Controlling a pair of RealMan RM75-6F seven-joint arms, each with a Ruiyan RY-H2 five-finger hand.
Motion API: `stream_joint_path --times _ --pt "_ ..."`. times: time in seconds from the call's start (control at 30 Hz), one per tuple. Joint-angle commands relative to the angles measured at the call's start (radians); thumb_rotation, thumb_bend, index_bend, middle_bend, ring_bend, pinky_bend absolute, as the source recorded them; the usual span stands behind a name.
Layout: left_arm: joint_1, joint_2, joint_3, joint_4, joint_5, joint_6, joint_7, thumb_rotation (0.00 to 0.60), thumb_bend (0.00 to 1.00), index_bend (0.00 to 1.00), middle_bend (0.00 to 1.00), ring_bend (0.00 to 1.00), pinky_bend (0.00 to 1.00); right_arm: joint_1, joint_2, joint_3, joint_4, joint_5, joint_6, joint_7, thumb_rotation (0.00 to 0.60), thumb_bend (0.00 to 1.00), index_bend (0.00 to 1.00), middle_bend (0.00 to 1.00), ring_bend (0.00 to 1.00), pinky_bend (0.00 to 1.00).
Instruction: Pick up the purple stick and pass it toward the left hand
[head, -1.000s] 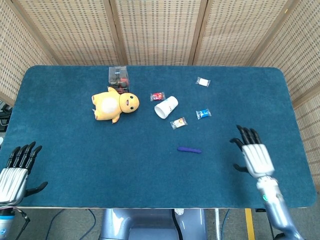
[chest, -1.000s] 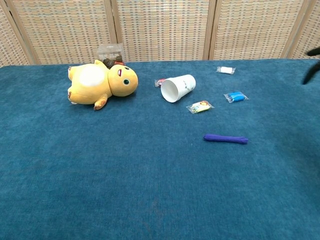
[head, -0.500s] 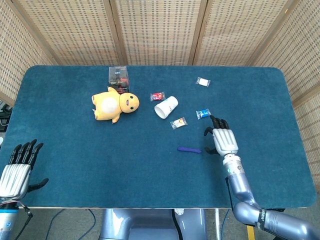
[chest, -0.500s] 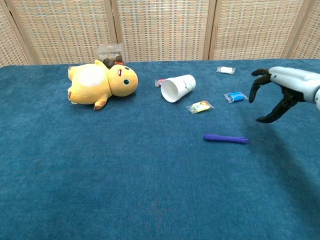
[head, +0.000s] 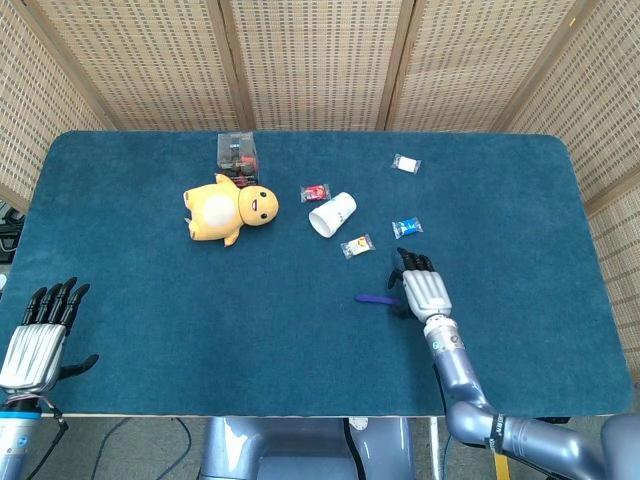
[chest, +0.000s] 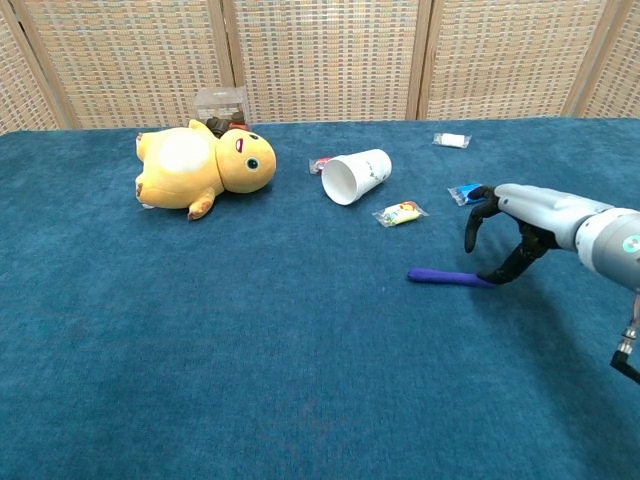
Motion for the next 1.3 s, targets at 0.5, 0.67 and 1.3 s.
stream_joint_path --times 0.5,0.67,1.3 --pt "-0.003 0.005 0.006 -0.003 -0.002 0.001 -0.008 0.6 0.0 0.0 0.0 0.0 0.0 0.04 -0.081 -0.026 0.07 0.021 0.013 -0.019 0.6 0.48 0.49 0.05 0.0 0.0" --pt "-0.003 0.006 0.008 -0.003 -0.001 0.003 -0.01 0.6 0.0 0.0 0.0 0.0 0.0 0.042 -0.085 -0.03 0.073 0.026 0.012 -0.019 0.6 0.5 0.49 0.06 0.0 0.0" --pt "-0.005 0.006 0.012 -0.004 -0.001 0.006 -0.009 0.6 0.0 0.0 0.0 0.0 0.0 0.047 -0.102 -0.041 0.106 0.026 0.007 -0.001 0.6 0.55 0.54 0.09 0.0 0.0"
